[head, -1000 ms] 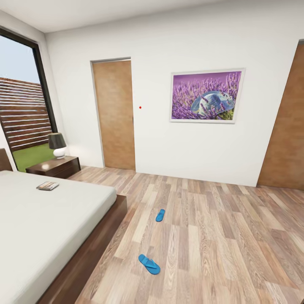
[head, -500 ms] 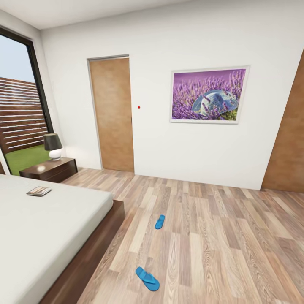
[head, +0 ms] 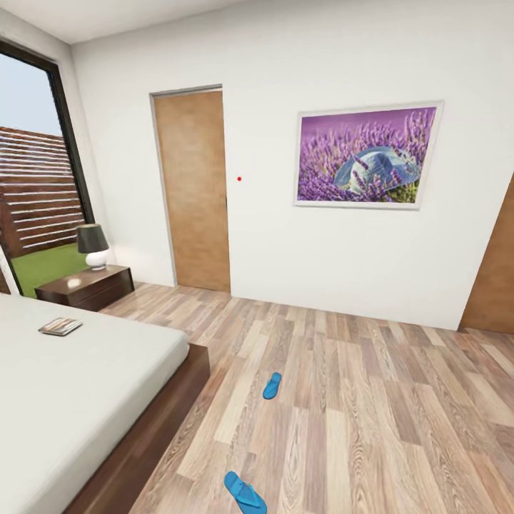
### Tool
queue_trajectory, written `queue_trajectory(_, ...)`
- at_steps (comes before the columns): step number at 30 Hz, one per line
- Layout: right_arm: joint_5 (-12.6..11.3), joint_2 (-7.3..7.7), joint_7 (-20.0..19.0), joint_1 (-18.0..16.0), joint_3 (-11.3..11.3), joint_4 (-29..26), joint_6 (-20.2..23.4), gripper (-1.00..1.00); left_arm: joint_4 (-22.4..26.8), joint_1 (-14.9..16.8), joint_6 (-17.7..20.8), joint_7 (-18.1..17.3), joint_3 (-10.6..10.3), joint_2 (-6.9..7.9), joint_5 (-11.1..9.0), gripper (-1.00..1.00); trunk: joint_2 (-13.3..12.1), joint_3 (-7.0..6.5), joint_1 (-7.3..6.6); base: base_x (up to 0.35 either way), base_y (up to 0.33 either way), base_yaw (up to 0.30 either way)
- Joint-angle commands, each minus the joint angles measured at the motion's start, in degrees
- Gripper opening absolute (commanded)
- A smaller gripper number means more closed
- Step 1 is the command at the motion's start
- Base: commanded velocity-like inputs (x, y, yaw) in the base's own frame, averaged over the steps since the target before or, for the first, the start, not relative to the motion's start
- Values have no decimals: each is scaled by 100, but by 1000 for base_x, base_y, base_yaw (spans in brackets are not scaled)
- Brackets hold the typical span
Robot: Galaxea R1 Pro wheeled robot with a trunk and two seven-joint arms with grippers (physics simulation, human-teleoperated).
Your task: In the bedroom, move the book from the bed onto either nightstand, and place the two sandals side by side next to the bed.
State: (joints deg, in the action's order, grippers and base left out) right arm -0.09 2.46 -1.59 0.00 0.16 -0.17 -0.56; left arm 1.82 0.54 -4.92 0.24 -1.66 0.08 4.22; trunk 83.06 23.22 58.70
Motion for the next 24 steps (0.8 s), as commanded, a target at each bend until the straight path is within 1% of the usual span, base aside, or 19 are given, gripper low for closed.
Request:
queue_trajectory(1, -1, 1, -17, 0, 1, -3, -6, 100, -6, 3, -21, 2, -11, 1, 44, 100, 2, 10, 3, 274, -173, 182)
queue_trajectory(8, 0, 1, -17, 0, 1, -2, -6, 100, -6, 3, -23, 2, -12, 1, 44, 100, 2, 43, 3, 269, -176, 187)
queue_trajectory(13, 0, 0, -17, 0, 1, -7, -6, 100, -6, 2, -24, 2, -12, 1, 44, 100, 2, 53, 3, 226, -165, 91)
queue_trajectory(20, 2, 0, -17, 0, 7, -9, -6, 100, 30, 6, -26, 2, -7, 1, 39, 100, 2, 58, 3, 98, -76, 29)
queue_trajectory(22, 4, 0, -17, 0, 8, -24, -6, 100, 122, 6, -26, 2, -7, -5, 37, 100, 2, 59, 3, 44, -35, 13)
queue_trajectory(23, 6, 0, -17, 0, 9, -43, -6, 100, 266, 7, -23, -1, -5, -10, 37, 100, 2, 59, 3, 25, -20, 7)
queue_trajectory(24, 6, 0, -17, 0, 9, -43, -6, 100, 266, 7, -23, -1, -5, -10, 37, 100, 2, 59, 3, 25, -20, 7)
